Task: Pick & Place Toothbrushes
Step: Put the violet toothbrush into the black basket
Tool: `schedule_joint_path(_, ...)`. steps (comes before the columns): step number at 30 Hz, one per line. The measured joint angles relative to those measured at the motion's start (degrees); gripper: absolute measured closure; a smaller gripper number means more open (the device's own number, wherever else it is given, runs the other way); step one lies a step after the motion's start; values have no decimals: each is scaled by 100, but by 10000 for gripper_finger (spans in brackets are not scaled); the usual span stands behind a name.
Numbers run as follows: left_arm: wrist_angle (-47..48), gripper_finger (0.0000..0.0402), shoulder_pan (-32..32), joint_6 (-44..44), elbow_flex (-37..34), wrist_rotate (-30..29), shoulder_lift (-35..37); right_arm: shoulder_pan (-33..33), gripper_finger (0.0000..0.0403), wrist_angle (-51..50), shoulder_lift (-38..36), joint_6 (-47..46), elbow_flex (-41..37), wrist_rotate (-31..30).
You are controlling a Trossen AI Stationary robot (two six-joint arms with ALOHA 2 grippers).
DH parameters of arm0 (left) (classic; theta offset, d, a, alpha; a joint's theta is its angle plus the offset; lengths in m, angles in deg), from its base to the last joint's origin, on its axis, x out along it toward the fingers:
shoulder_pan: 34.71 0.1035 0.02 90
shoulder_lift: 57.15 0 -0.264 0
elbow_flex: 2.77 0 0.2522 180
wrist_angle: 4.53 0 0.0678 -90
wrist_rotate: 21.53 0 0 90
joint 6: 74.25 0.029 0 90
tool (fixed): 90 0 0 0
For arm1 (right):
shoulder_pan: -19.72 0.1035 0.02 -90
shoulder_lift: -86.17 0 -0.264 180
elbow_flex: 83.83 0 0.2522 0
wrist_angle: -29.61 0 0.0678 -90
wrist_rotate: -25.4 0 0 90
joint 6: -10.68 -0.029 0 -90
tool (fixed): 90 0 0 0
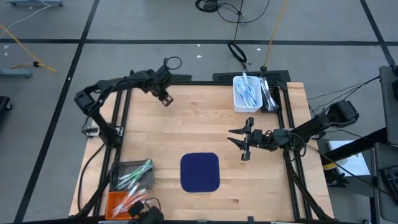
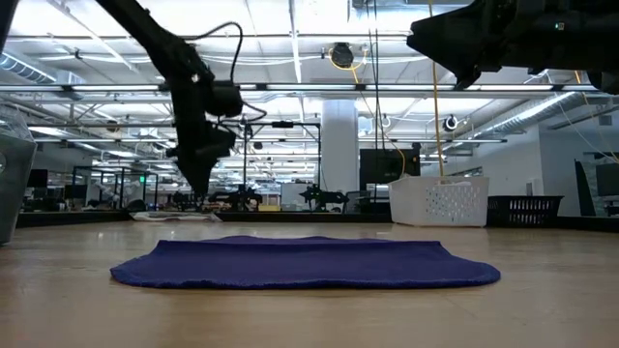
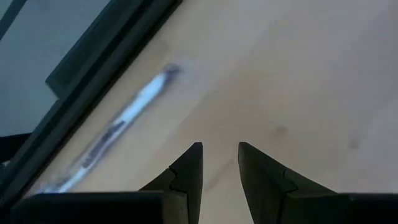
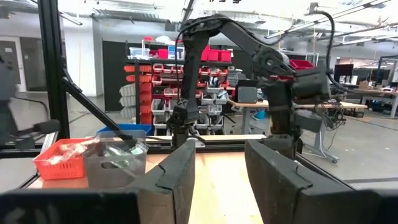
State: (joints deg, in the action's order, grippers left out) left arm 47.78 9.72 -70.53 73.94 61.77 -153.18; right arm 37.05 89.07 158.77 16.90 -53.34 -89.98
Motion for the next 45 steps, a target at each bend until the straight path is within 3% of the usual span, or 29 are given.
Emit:
schedule_joint_path(8,-97,298,590,237,471,-81,-582,-12,271,1,0,140,0,-4)
schedule_joint_path(17,95,298,678,901,875,-116,-1213,-12,271,-25,0,197,0,-4)
schedule_joint_path(33,480,298,928,1016,1164,32,-1329,-14,271,-196,0,218,0,-24)
schedule_joint_path(45,455,298,869,1083,1162,-219,-1526,-14,271,-198,0,201,0,-26)
